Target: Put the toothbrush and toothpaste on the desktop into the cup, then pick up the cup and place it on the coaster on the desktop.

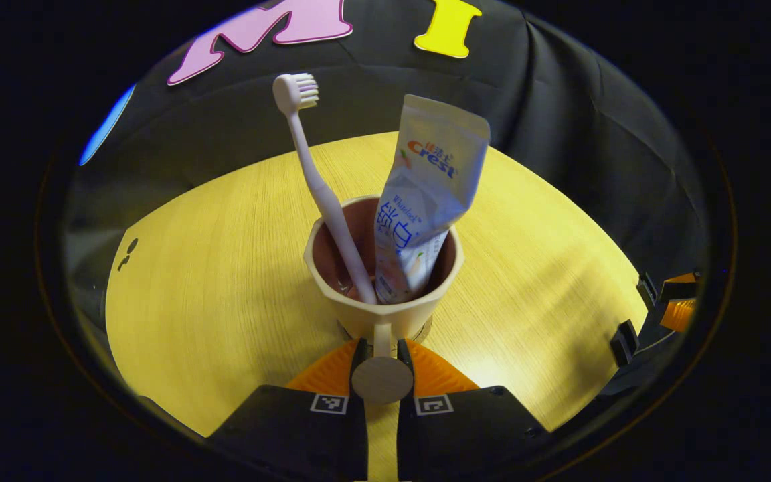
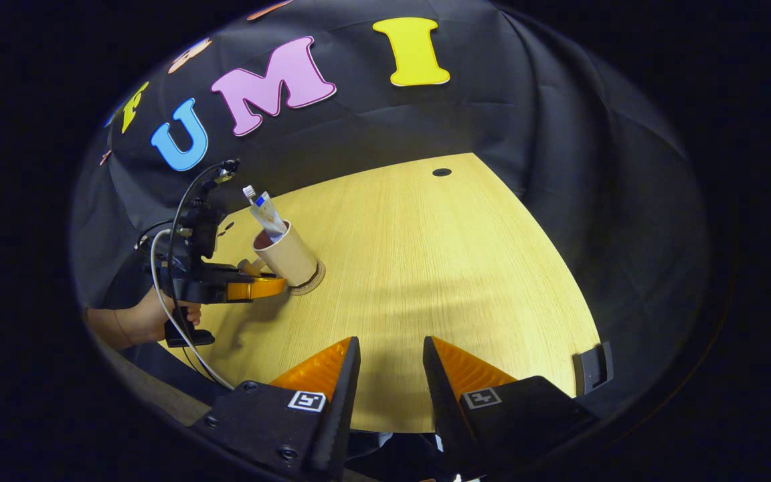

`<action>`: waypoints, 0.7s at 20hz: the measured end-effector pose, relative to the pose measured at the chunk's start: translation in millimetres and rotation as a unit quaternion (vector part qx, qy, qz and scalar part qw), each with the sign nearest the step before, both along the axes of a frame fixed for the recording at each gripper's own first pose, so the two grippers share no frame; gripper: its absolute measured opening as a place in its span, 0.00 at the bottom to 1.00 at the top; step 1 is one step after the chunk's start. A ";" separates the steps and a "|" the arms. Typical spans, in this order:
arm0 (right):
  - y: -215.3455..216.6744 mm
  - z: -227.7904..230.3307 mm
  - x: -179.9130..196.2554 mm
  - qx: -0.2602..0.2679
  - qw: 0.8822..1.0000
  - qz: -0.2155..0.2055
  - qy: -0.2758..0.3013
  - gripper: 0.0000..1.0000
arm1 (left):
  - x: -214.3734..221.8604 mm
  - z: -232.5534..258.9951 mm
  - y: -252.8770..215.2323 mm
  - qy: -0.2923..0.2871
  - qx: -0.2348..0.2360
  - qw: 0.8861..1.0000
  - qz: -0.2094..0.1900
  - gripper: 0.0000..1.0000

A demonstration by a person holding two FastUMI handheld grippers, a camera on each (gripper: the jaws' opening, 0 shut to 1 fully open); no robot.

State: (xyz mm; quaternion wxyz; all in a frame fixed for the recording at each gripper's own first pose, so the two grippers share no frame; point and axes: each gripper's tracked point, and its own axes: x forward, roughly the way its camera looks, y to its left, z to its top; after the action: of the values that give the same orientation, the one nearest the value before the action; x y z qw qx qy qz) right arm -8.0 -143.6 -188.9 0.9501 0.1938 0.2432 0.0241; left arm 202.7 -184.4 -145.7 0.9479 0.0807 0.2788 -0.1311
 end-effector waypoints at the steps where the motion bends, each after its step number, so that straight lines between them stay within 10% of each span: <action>1: -0.2 -0.8 0.4 0.000 1.000 0.000 0.001 0.59 | 0.0 -1.7 -0.5 0.000 0.000 1.000 -0.001 0.22; 14: 1.6 -0.9 2.4 -0.001 1.000 0.005 0.004 0.59 | 0.1 -16.5 -3.5 0.002 -0.005 1.000 0.000 0.27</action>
State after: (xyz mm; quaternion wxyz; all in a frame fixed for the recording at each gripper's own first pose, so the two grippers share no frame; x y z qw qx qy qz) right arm -5.6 -142.0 -189.8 0.9493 0.1916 0.2476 0.0280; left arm 202.8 -188.0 -162.2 0.9478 0.0762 0.2799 -0.1324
